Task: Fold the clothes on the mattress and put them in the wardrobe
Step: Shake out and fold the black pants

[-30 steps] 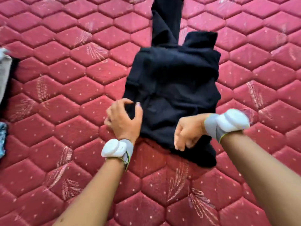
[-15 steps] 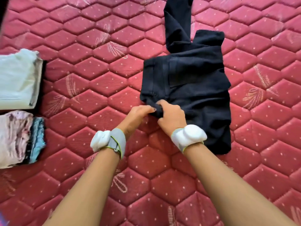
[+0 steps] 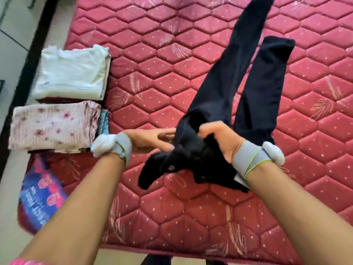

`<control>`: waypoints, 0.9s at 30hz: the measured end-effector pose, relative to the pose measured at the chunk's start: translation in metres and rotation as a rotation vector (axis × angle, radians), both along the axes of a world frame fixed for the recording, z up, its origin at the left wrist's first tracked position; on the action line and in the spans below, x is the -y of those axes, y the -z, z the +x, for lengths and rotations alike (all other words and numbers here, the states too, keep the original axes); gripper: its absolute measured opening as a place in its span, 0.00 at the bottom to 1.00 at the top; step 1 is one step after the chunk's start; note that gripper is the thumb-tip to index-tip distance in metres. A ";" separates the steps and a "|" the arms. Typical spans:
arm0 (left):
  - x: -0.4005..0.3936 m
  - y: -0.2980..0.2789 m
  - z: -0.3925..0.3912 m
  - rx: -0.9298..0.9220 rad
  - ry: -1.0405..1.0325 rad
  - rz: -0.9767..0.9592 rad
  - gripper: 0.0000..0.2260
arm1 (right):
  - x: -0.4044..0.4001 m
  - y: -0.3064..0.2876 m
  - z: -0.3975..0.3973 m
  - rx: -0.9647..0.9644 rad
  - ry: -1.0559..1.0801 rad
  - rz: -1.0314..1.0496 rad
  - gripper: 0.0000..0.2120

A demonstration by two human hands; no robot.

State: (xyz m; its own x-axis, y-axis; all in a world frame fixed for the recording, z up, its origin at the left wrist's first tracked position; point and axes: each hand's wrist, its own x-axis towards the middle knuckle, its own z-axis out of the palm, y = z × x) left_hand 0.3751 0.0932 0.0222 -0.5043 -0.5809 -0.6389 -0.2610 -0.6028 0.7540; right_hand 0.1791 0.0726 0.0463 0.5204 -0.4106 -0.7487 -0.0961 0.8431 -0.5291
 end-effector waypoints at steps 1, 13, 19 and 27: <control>-0.006 -0.009 0.006 0.029 -0.231 0.019 0.27 | 0.004 -0.005 0.006 0.087 0.126 0.014 0.14; -0.065 0.088 0.031 0.355 -0.973 0.099 0.46 | 0.036 0.070 0.009 -0.371 0.195 -0.147 0.24; -0.017 0.092 0.014 0.193 -1.090 0.063 0.21 | 0.039 0.067 0.020 -0.249 0.031 -0.284 0.13; -0.013 -0.028 0.053 0.151 -1.324 -0.239 0.11 | 0.060 -0.060 0.060 -0.090 -0.028 -0.588 0.12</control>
State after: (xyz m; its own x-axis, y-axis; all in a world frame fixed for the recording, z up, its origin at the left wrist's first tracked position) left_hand 0.4285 0.1066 0.0501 0.5808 -0.6756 -0.4541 0.3195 -0.3238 0.8905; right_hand 0.2393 0.0131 0.1061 0.4821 -0.7566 -0.4418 -0.1800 0.4079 -0.8951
